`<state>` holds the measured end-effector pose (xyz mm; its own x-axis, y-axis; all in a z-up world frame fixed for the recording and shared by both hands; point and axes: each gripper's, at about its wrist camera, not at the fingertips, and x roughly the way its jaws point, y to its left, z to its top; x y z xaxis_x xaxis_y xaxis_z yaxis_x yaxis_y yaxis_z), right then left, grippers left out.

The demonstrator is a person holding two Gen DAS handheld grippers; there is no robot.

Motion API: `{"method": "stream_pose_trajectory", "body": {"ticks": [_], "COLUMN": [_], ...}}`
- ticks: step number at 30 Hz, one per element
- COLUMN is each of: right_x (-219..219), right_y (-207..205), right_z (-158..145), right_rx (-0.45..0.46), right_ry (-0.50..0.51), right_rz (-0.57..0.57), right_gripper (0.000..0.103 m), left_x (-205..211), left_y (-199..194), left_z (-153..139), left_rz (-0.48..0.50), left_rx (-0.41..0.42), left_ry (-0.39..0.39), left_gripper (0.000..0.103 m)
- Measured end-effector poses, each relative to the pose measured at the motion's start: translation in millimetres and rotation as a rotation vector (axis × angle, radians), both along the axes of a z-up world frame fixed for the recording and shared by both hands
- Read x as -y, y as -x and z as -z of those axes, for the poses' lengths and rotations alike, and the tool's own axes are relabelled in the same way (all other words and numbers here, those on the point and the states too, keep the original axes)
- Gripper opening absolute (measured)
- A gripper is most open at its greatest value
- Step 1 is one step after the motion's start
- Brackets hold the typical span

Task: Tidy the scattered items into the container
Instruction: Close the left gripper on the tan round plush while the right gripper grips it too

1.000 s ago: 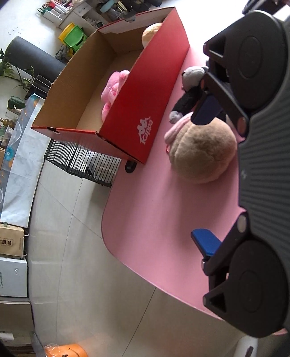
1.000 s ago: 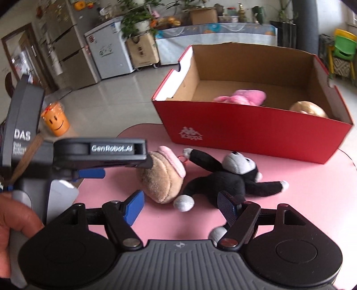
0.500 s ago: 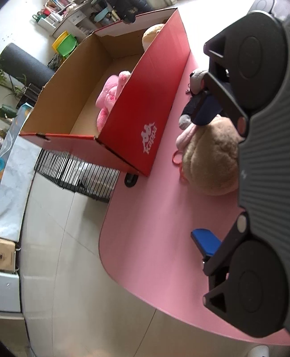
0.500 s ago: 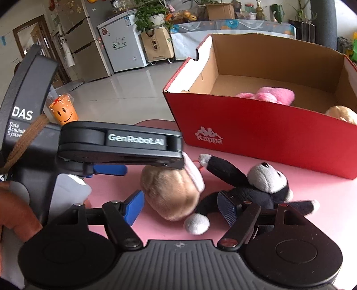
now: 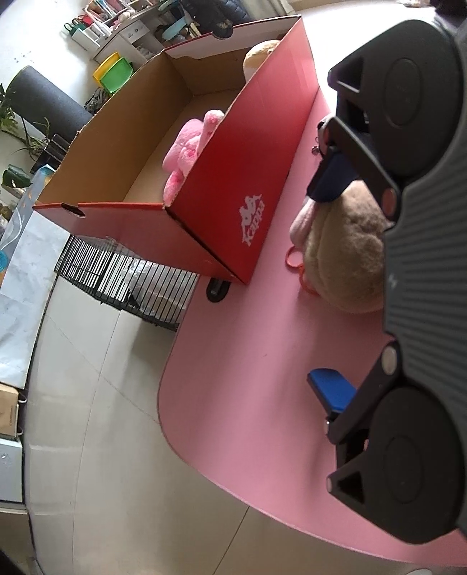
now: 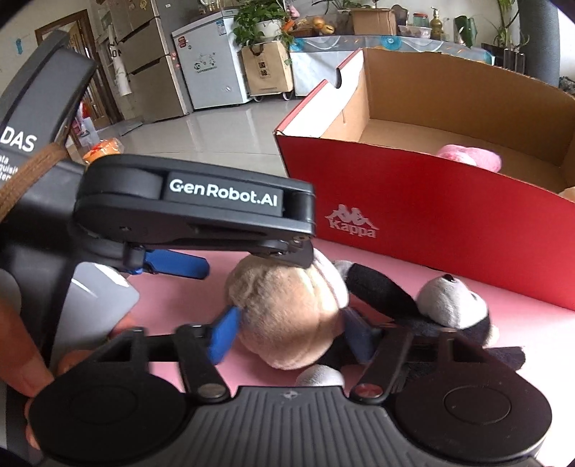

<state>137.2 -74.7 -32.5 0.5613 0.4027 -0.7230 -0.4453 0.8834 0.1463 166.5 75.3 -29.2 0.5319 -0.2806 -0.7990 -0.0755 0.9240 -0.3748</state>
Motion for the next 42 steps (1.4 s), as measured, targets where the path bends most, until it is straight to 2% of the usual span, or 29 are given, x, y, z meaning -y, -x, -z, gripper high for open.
{"method": "stream_pose_trajectory", "body": {"ticks": [5,6,8,9,11,14,17,22,27,34,36,37,40,42], "right_x": [0.7,1.0,1.4,0.2,-2.5,-4.3,0.4,1.8,1.0,3.1,2.8,2.5,1.1,1.9], "right_y": [0.1,0.8,2.3,3.8,7.6,12.1,13.1,11.9,7.1,5.2,5.5,5.9,10.7,13.9], "right_z": [0.7,-1.3,-5.5,-9.0,-13.4,-11.9,-8.3,-6.7,0.6,7.9,8.3,8.1,3.0,0.2], "right_rx": [-0.003,0.0,0.008,0.013,0.023,0.03,0.011,0.006,-0.023,-0.037,-0.039,-0.038,-0.022,-0.018], "right_ry": [-0.012,-0.019,-0.033,-0.035,-0.018,0.029,0.013,0.002,-0.008,-0.037,-0.052,-0.057,-0.048,-0.047], "right_rz": [-0.018,-0.024,-0.036,-0.046,-0.068,-0.078,-0.069,-0.061,-0.052,-0.039,-0.053,-0.06,-0.077,-0.082], "right_gripper": [0.052,0.048,0.04,0.038,0.037,0.037,0.037,0.041,0.048,0.047,0.042,0.039,0.038,0.038], "left_x": [3.8,5.7,12.1,16.0,21.8,17.3,10.3,9.1,7.1,7.1,9.5,12.6,19.0,17.2], "left_y": [2.8,3.7,6.0,7.3,11.9,15.1,16.5,13.9,9.7,7.5,7.4,7.9,11.3,14.2], "left_z": [0.1,-0.4,-2.1,-3.0,-5.9,-5.4,-4.1,0.6,7.6,12.9,15.0,15.1,13.2,10.1], "left_rz": [0.036,0.048,0.091,0.113,0.123,0.099,0.052,0.039,0.04,0.063,0.085,0.101,0.133,0.126], "left_rx": [0.015,0.02,0.016,0.014,0.028,0.025,0.016,0.015,0.009,0.004,0.004,0.005,0.017,0.023], "left_ry": [-0.005,-0.007,0.002,0.0,-0.029,0.001,-0.001,0.008,0.027,0.043,0.044,0.032,0.002,0.018], "left_gripper": [0.102,0.102,0.093,0.093,0.093,0.093,0.099,0.103,0.103,0.103,0.099,0.087,0.085,0.085]}}
